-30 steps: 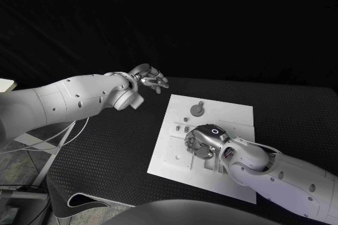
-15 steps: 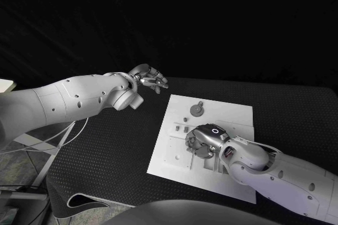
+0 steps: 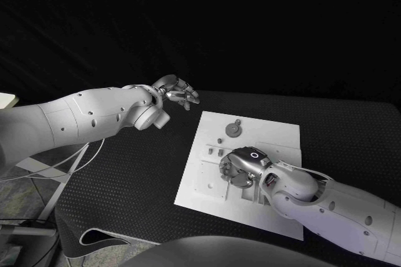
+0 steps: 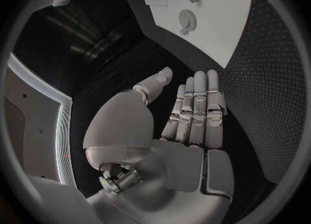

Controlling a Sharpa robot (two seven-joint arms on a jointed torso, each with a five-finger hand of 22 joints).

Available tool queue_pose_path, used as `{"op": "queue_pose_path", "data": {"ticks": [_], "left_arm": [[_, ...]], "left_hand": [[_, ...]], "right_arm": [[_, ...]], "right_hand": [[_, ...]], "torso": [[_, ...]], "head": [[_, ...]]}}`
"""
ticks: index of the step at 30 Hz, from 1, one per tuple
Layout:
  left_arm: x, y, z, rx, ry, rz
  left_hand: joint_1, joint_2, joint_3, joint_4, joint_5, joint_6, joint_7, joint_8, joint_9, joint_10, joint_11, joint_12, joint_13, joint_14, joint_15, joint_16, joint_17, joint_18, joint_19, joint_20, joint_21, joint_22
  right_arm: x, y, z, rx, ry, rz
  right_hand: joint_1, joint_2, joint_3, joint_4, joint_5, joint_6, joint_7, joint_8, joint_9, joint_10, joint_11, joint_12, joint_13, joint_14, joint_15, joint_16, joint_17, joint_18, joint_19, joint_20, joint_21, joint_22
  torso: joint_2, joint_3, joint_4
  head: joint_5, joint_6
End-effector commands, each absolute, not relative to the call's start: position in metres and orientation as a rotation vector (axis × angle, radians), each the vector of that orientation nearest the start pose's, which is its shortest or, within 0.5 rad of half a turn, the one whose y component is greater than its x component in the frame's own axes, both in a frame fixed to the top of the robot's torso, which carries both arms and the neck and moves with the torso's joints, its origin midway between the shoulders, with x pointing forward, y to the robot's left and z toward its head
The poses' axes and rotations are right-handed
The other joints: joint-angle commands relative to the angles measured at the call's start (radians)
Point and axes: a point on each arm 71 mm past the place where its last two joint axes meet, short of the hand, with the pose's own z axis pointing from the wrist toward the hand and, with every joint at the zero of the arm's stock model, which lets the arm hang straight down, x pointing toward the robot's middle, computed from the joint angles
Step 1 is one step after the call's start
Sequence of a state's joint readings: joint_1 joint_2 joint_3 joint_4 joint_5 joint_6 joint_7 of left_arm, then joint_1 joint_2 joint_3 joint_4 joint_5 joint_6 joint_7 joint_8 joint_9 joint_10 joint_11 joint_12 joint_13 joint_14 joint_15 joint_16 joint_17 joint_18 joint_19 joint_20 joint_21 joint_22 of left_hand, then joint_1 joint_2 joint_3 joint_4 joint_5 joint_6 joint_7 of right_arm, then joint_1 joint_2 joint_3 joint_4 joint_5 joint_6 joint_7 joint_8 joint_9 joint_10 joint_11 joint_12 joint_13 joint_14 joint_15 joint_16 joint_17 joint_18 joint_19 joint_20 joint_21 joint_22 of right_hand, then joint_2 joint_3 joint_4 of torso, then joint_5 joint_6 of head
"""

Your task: Assemble the parts on the task board

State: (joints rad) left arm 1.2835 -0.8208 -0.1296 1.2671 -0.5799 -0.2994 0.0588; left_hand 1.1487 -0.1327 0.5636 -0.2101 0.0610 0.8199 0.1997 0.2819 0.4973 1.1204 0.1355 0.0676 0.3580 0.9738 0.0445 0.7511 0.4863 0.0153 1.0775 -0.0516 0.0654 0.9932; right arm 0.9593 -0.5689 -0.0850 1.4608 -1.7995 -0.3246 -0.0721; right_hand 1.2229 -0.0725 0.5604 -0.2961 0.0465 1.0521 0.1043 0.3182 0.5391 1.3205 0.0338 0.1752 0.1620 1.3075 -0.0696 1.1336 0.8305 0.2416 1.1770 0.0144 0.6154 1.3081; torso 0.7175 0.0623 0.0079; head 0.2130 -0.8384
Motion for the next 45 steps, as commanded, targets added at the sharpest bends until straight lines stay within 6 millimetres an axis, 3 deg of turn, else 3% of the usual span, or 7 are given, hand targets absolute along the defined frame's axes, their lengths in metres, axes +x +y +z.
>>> {"op": "queue_pose_path", "data": {"ticks": [1,19,25,34,39,45], "left_arm": [[0.534,0.277,-0.191,-0.688,1.708,-0.911],[0.534,0.276,-0.190,-0.687,1.706,-0.910],[0.535,0.277,-0.189,-0.688,1.706,-0.908],[0.534,0.277,-0.190,-0.688,1.713,-0.909],[0.535,0.278,-0.189,-0.686,1.709,-0.903],[0.535,0.278,-0.190,-0.685,1.712,-0.904]], "left_hand": [[0.004,0.005,0.001,0.004,0.001,-0.006,-0.002,0.003,-0.001,-0.006,-0.001,0.001,0.002,0.006,0.002,-0.006,0.001,0.018,0.000,0.000,0.003,-0.001],[0.005,0.005,0.001,0.004,0.001,-0.006,-0.002,0.004,-0.001,-0.006,-0.001,0.001,0.002,0.007,0.002,-0.007,0.003,0.018,0.000,0.000,0.003,-0.001],[0.005,0.005,0.001,0.004,0.001,-0.006,-0.002,0.004,-0.001,-0.006,-0.001,0.001,0.002,0.007,0.002,-0.008,0.004,0.018,0.000,0.000,0.003,-0.002],[0.004,0.005,0.000,0.005,0.001,-0.006,-0.002,0.004,-0.002,-0.007,-0.001,0.001,0.002,0.007,0.002,-0.009,0.005,0.017,0.000,0.000,0.003,-0.002],[0.007,0.006,0.001,0.004,0.001,-0.007,-0.002,0.005,-0.002,-0.006,-0.001,0.001,0.002,0.008,0.002,-0.010,0.006,0.018,0.001,-0.001,0.003,-0.002],[0.007,0.005,0.001,0.004,0.001,-0.007,-0.002,0.005,-0.002,-0.006,-0.001,0.002,0.002,0.008,0.002,-0.010,0.007,0.018,0.001,0.000,0.003,-0.002]], "right_arm": [[0.404,-0.066,-0.304,-0.579,1.745,0.817],[0.402,-0.059,-0.305,-0.588,1.758,0.818],[0.406,-0.062,-0.305,-0.556,1.756,0.820],[0.410,-0.065,-0.301,-0.485,1.745,0.869],[0.412,-0.067,-0.302,-0.465,1.745,0.878],[0.411,-0.070,-0.301,-0.456,1.750,0.887]], "right_hand": [[0.005,0.008,0.003,0.002,0.002,0.004,0.001,0.006,0.000,0.004,0.000,0.004,0.000,-0.006,-0.008,0.004,0.001,0.020,0.000,-0.003,0.003,0.018],[0.002,0.009,0.002,0.002,0.002,0.002,0.002,0.005,0.000,0.003,0.001,0.001,0.002,-0.007,-0.008,0.004,0.000,0.020,-0.001,-0.002,0.003,0.018],[-0.013,0.007,-0.002,0.003,0.002,-0.016,0.009,-0.007,-0.002,-0.015,0.009,-0.016,0.002,-0.008,0.000,0.007,-0.002,0.020,-0.004,0.000,0.003,0.018],[-0.049,-0.049,-0.024,0.006,0.001,-0.090,0.038,-0.046,-0.016,-0.079,0.038,-0.061,-0.007,-0.008,0.028,0.013,-0.005,0.020,-0.004,0.003,0.002,0.016],[-0.068,-0.076,-0.026,0.007,0.001,-0.149,0.066,-0.077,-0.029,-0.128,0.058,-0.093,-0.014,-0.012,0.047,0.017,-0.007,0.020,-0.003,0.003,0.000,0.014],[-0.075,-0.092,-0.025,0.008,0.001,-0.160,0.072,-0.081,-0.031,-0.133,0.063,-0.097,-0.012,-0.016,0.052,0.020,-0.008,0.020,-0.004,0.004,-0.001,0.014]], "torso": [[0.000,-0.0004,0.0005],[0.000,-0.0010,0.0005],[0.000,0.0000,0.0000],[0.000,0.0013,-0.0004],[0.000,0.0011,-0.0003],[0.000,0.0010,0.0008]], "head": [[0.000,-0.002],[0.001,-0.003],[0.001,-0.004],[-0.001,-0.002],[-0.002,-0.001],[-0.004,-0.002]]}}
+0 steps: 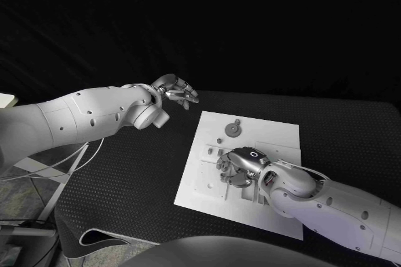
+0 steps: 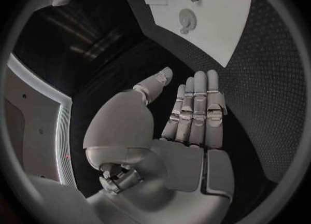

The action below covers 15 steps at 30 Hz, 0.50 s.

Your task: Assemble the parts on the task board

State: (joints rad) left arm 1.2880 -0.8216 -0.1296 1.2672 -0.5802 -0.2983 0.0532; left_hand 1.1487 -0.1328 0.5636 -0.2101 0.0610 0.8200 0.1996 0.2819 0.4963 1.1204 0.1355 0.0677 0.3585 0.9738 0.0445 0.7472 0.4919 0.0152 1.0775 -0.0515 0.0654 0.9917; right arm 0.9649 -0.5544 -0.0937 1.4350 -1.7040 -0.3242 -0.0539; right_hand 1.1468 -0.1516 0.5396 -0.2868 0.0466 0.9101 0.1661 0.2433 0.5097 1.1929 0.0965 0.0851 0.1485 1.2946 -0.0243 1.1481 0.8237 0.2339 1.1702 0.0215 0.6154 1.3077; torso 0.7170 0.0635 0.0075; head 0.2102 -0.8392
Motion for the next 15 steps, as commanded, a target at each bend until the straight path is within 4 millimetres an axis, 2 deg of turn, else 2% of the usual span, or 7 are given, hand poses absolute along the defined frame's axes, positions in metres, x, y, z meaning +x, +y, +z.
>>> {"op": "queue_pose_path", "data": {"ticks": [1,5,10,12,15], "left_arm": [[0.535,0.278,-0.190,-0.684,1.712,-0.903],[0.536,0.280,-0.190,-0.685,1.709,-0.895],[0.536,0.284,-0.190,-0.689,1.702,-0.888],[0.537,0.285,-0.189,-0.690,1.695,-0.884],[0.537,0.286,-0.189,-0.689,1.690,-0.884]], "left_hand": [[0.007,0.005,0.001,0.004,0.001,-0.007,-0.002,0.005,-0.001,-0.006,-0.001,0.002,0.002,0.008,0.002,-0.006,0.002,0.018,0.001,0.000,0.003,-0.001],[0.008,0.006,0.002,0.004,0.001,-0.007,-0.002,0.005,-0.001,-0.006,-0.001,0.002,0.002,0.008,0.002,-0.006,0.002,0.018,0.001,-0.001,0.003,-0.001],[0.009,0.006,0.002,0.003,0.001,-0.007,-0.002,0.006,-0.001,-0.006,-0.001,0.002,0.002,0.008,0.002,-0.007,0.003,0.018,0.001,-0.001,0.003,-0.001],[0.009,0.006,0.002,0.003,0.001,-0.007,-0.002,0.006,-0.001,-0.006,-0.001,0.002,0.002,0.008,0.002,-0.007,0.003,0.018,0.001,-0.001,0.003,-0.001],[0.009,0.005,0.002,0.003,0.001,-0.006,-0.002,0.006,-0.001,-0.006,-0.001,0.002,0.002,0.009,0.002,-0.007,0.004,0.018,0.001,-0.001,0.003,-0.001]], "right_arm": [[0.412,-0.072,-0.301,-0.438,1.750,0.897],[0.412,-0.079,-0.295,-0.403,1.730,0.923],[0.421,-0.087,-0.271,-0.368,1.682,0.953],[0.425,-0.092,-0.259,-0.356,1.659,0.957],[0.432,-0.100,-0.243,-0.343,1.641,0.952]], "right_hand": [[-0.002,-0.015,-0.005,0.000,0.001,-0.019,0.011,-0.006,-0.002,-0.006,0.000,-0.008,0.002,-0.003,0.007,0.006,-0.001,0.028,0.003,-0.002,-0.001,0.015],[-0.012,-0.016,-0.005,0.004,0.001,-0.020,0.011,-0.005,-0.002,-0.007,0.001,-0.009,0.003,-0.004,0.008,0.008,-0.002,0.028,0.005,-0.002,-0.001,0.014],[-0.024,-0.018,-0.004,0.004,0.002,-0.016,0.009,-0.001,0.000,-0.003,-0.001,-0.008,0.007,-0.001,0.006,0.014,-0.002,0.028,0.011,-0.003,0.002,0.015],[-0.034,-0.019,-0.005,0.007,0.001,-0.014,0.008,0.002,0.001,0.002,-0.003,-0.005,0.010,0.001,0.004,0.016,-0.003,0.028,0.013,-0.004,0.003,0.016],[-0.041,-0.019,-0.005,0.006,0.001,-0.014,0.007,0.003,0.002,0.009,-0.005,-0.003,0.013,0.001,0.001,0.018,-0.003,0.028,0.014,-0.006,0.003,0.016]], "torso": [[0.000,-0.0001,0.0011],[0.000,0.0001,0.0015],[-0.001,0.0019,-0.0011],[-0.001,0.0004,-0.0021],[-0.002,0.0006,-0.0027]], "head": [[-0.001,-0.001],[-0.001,-0.001],[-0.005,0.007],[-0.009,0.020],[-0.020,0.045]]}}
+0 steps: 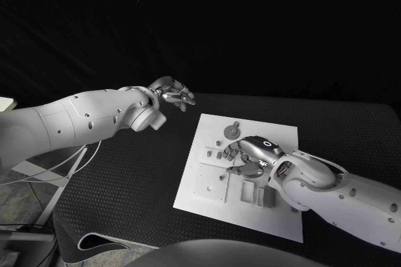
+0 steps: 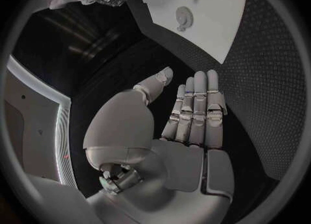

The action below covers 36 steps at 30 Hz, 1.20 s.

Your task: Assemble the parts on the task board

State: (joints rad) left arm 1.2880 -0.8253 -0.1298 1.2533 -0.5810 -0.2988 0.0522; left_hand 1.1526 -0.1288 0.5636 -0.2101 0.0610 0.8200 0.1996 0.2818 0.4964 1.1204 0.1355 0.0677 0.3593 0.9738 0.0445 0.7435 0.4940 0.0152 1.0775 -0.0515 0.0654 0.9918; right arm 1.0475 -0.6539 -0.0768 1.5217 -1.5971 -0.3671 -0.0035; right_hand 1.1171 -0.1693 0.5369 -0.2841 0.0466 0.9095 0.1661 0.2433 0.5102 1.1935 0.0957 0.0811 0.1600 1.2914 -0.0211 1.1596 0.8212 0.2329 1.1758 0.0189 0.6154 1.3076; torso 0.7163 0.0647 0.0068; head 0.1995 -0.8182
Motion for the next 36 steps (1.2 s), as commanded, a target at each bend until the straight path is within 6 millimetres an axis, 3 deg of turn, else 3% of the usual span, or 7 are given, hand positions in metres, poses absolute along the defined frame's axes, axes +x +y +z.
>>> {"op": "queue_pose_path", "data": {"ticks": [1,5,9,15,19,29,36], "left_arm": [[0.537,0.287,-0.189,-0.688,1.689,-0.885],[0.538,0.288,-0.189,-0.689,1.681,-0.889],[0.539,0.288,-0.189,-0.690,1.677,-0.893],[0.540,0.288,-0.189,-0.693,1.676,-0.897],[0.540,0.289,-0.189,-0.697,1.672,-0.897],[0.541,0.290,-0.189,-0.700,1.671,-0.898],[0.541,0.290,-0.189,-0.701,1.673,-0.899]], "left_hand": [[0.004,0.001,0.001,0.004,0.001,-0.006,-0.002,0.007,-0.001,-0.005,-0.001,0.002,0.001,0.009,0.002,-0.004,0.002,0.018,0.002,-0.001,0.004,-0.001],[0.003,0.001,0.000,0.006,0.001,-0.002,-0.003,0.010,-0.001,-0.002,-0.002,0.003,0.002,0.012,0.001,-0.004,0.006,0.018,0.004,-0.001,0.004,-0.002],[0.002,0.001,-0.001,0.006,0.001,-0.002,-0.004,0.010,-0.001,-0.001,-0.003,0.004,0.003,0.013,0.001,-0.005,0.007,0.018,0.004,-0.001,0.005,-0.002],[0.002,0.001,-0.001,0.007,0.001,-0.001,-0.004,0.011,-0.001,0.000,-0.003,0.004,0.003,0.013,0.000,-0.005,0.008,0.018,0.005,-0.002,0.005,-0.002],[0.002,0.002,-0.001,0.007,0.001,-0.001,-0.004,0.011,-0.001,0.000,-0.003,0.004,0.003,0.014,0.000,-0.005,0.008,0.018,0.005,-0.002,0.005,-0.002],[0.001,0.003,-0.001,0.008,0.001,-0.001,-0.004,0.012,-0.001,0.000,-0.004,0.004,0.003,0.014,0.000,-0.006,0.010,0.018,0.005,-0.002,0.005,-0.002],[0.000,0.003,-0.001,0.008,0.001,-0.001,-0.004,0.012,-0.002,0.000,-0.004,0.004,0.003,0.015,0.000,-0.007,0.011,0.018,0.006,-0.002,0.005,-0.002]], "right_arm": [[0.435,-0.103,-0.237,-0.339,1.639,0.948],[0.449,-0.117,-0.220,-0.345,1.637,0.903],[0.457,-0.131,-0.213,-0.381,1.667,0.843],[0.464,-0.153,-0.213,-0.402,1.719,0.773],[0.466,-0.161,-0.216,-0.417,1.740,0.737],[0.468,-0.180,-0.225,-0.453,1.790,0.639],[0.464,-0.179,-0.236,-0.474,1.800,0.618]], "right_hand": [[-0.015,-0.002,-0.003,0.004,0.001,-0.012,0.007,0.004,0.002,0.010,-0.005,0.002,0.003,0.005,-0.003,0.007,-0.001,0.029,0.009,-0.003,0.003,0.016],[-0.019,-0.004,-0.002,0.003,0.001,-0.009,0.005,0.007,0.003,0.015,-0.007,0.004,0.006,0.005,-0.004,0.009,-0.002,0.029,0.009,-0.004,0.004,0.016],[-0.024,-0.009,-0.003,0.001,0.001,-0.009,0.004,0.008,0.004,0.015,-0.008,0.004,0.008,0.004,-0.005,0.009,-0.003,0.029,0.008,-0.005,0.003,0.017],[-0.039,-0.035,-0.002,0.007,0.001,-0.021,0.006,0.005,0.003,0.007,-0.004,-0.003,0.011,-0.008,-0.001,0.002,-0.010,0.029,-0.004,-0.001,-0.003,0.015],[-0.047,-0.053,0.004,0.013,0.001,-0.036,0.012,-0.001,0.000,-0.006,0.002,-0.010,0.011,-0.020,0.005,-0.002,-0.014,0.029,-0.015,0.004,-0.008,0.015],[-0.050,-0.064,0.009,0.016,0.001,-0.041,0.006,0.000,0.000,-0.011,0.004,-0.011,0.013,-0.025,0.007,-0.001,-0.017,0.029,-0.019,0.007,-0.010,0.016],[-0.040,-0.059,0.015,0.012,0.001,-0.037,0.009,0.004,0.002,-0.005,0.001,-0.007,0.017,-0.024,0.004,0.001,-0.019,0.029,-0.019,0.006,-0.008,0.017]], "torso": [[-0.002,-0.0002,-0.0018],[-0.002,0.0009,-0.0016],[-0.003,-0.0001,-0.0032],[-0.005,0.0018,-0.0065],[-0.006,0.0045,-0.0074],[-0.003,0.0018,-0.0047],[-0.003,0.0007,-0.0053]], "head": [[-0.014,0.027],[-0.027,0.046],[-0.035,0.057],[-0.045,0.063],[-0.051,0.062],[-0.068,0.062],[-0.068,0.061]]}}
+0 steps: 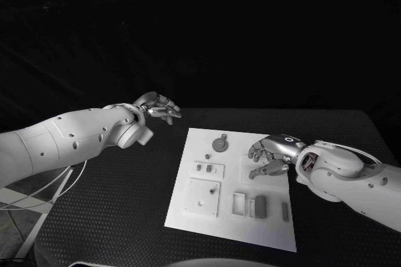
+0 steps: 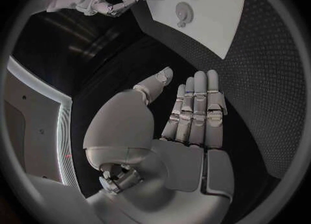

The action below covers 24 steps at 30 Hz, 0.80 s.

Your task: Assemble the parts on the task board

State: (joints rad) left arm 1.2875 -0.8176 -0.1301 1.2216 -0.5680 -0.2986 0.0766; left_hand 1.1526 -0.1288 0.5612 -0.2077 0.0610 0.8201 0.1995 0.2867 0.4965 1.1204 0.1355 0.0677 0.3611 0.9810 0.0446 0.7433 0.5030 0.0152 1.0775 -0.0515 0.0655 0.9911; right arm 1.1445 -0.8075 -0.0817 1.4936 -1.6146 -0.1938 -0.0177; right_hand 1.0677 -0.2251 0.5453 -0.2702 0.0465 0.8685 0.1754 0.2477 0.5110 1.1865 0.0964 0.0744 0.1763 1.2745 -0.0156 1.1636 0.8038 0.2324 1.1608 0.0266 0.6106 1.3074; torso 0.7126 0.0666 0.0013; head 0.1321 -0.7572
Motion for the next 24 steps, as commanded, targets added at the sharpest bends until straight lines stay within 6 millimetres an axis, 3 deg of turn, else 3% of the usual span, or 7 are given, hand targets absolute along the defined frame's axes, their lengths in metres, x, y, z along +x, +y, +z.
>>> {"op": "queue_pose_path", "data": {"ticks": [1,14,24], "left_arm": [[0.541,0.289,-0.189,-0.701,1.673,-0.900],[0.541,0.290,-0.190,-0.702,1.687,-0.901],[0.541,0.290,-0.191,-0.704,1.690,-0.899]], "left_hand": [[0.000,0.003,0.001,0.006,0.001,-0.001,-0.004,0.007,-0.002,0.000,-0.004,0.004,0.002,0.007,0.000,-0.006,0.002,0.018,0.006,-0.002,0.005,-0.001],[0.001,0.005,0.002,0.006,0.001,-0.001,-0.005,0.007,-0.002,0.000,-0.004,0.003,0.002,0.008,-0.001,-0.008,0.003,0.018,0.006,-0.002,0.004,-0.002],[0.000,0.006,0.001,0.007,0.001,-0.002,-0.004,0.007,-0.003,0.000,-0.003,0.003,0.002,0.007,0.000,-0.009,0.004,0.018,0.005,-0.002,0.004,-0.002]], "right_arm": [[0.463,-0.179,-0.237,-0.478,1.804,0.619],[0.456,-0.176,-0.250,-0.539,1.793,0.573],[0.453,-0.172,-0.252,-0.558,1.764,0.568]], "right_hand": [[0.010,-0.002,0.007,-0.003,0.002,0.005,-0.001,0.000,0.002,0.003,0.000,0.000,0.002,-0.007,-0.002,-0.003,-0.002,0.029,-0.003,-0.002,-0.003,0.017],[0.011,0.015,0.003,-0.011,0.001,0.037,-0.014,0.026,0.013,0.051,-0.018,0.026,0.027,-0.002,-0.018,0.001,-0.010,0.029,0.000,-0.003,0.001,0.019],[0.054,0.071,0.020,-0.019,0.001,0.099,-0.041,0.064,0.032,0.100,-0.040,0.055,0.061,0.015,-0.040,0.005,-0.018,0.029,0.014,-0.011,0.008,0.018]], "torso": [[0.000,-0.0012,0.0002],[0.001,-0.0022,0.0007],[0.001,-0.0024,0.0014]], "head": [[0.000,0.000],[0.003,-0.015],[0.005,-0.022]]}}
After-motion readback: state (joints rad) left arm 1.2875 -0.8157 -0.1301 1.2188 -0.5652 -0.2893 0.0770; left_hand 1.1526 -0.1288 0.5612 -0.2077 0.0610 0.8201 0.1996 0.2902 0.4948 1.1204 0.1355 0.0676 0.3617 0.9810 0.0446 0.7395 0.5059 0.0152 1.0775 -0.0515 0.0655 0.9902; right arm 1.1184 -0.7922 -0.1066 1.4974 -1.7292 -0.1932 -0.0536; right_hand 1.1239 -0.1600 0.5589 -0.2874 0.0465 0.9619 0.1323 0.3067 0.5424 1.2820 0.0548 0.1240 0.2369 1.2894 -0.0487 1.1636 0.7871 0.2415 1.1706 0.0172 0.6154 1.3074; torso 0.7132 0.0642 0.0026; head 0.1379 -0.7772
